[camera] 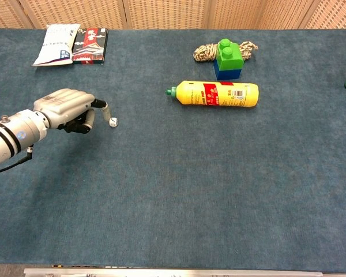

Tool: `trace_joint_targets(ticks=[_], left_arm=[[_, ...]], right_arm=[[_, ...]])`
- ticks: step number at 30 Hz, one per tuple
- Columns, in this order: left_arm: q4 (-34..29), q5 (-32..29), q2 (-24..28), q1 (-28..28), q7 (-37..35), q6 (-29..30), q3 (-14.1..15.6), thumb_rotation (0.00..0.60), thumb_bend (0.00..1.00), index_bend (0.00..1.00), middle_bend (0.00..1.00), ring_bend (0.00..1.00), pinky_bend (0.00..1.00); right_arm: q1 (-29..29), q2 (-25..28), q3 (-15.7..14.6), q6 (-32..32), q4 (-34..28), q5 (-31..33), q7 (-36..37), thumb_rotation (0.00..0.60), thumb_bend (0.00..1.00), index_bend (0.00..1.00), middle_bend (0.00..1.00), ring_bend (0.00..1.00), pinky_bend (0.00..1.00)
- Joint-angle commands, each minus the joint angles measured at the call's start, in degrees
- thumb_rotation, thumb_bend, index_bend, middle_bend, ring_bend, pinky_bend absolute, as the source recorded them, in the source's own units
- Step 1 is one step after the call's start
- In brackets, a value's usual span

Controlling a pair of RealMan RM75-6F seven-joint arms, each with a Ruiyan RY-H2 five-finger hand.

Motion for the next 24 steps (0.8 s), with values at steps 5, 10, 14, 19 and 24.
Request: trace_joint_targets(ticks=[5,10,14,19,24], left_arm=[[-7.5,8.9,7.9,7.2,1.0,12.9,3.5,0.6,0.98,0.22,1.0,0.76,0.88],[-9.9,13.1,12.6,12.7,-0.6,21.1,5.2,0.6,0.73,0.16,0.74,0.52,0.75],[-11.0,14.3,16.2,17.4,-1.5,26.4,6.6,0.6,0.42,0.12,0.43,0.35,0.59],[-11.2,15.8,19.1,22.2,-1.4,32.0,7.6,0.6,0.24,0.12,0.25,0.2,0.35],[-9.7,16.8,20.2,25.9,-3.7,35.7,7.1,0.6,0.24,0.25,0.25,0.19,0.3]], right_arm=[[0.1,-0.2,-0.1,-0.2,-0.1,-0.1,-0.7,0.6,0.31,0.13,0.21,0.16,0.39],[0.5,-0.7,-0.2,-1.0,-0.2,-0.1,-2.0,0.6,0.31,0.13,0.21,0.16,0.39],[0.9,-1.1,-0.3,-1.9,-0.4,0.1,-3.4,0.6,0.31,0.13,0.21,0.16,0.39],[1.2,-1.6,-0.5,-2.6,-0.7,0.1,-5.2,0.6,0.31,0.13,0.21,0.16,0.39],[1.5,-2.0,-0.6,-3.3,-0.8,0.3,-6.5,0.6,0.32,0.13,0.21,0.16,0.39]])
